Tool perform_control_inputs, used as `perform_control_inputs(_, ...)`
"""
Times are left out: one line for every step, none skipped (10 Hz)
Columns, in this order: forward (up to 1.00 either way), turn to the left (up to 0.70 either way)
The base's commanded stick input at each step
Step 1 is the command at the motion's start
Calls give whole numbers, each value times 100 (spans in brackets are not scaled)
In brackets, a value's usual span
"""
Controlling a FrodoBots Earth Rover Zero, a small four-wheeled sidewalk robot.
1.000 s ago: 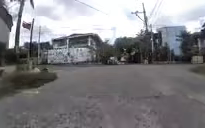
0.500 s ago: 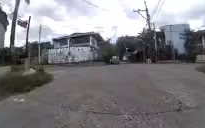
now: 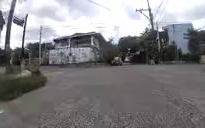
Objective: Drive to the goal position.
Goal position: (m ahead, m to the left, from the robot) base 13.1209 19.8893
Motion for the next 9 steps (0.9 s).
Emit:
perform_control_inputs(100,4)
perform_control_inputs(100,4)
perform_control_inputs(100,13)
perform_control_inputs(100,44)
perform_control_inputs(100,44)
perform_control_inputs(100,41)
perform_control_inputs(100,23)
perform_control_inputs(100,5)
perform_control_inputs(100,4)
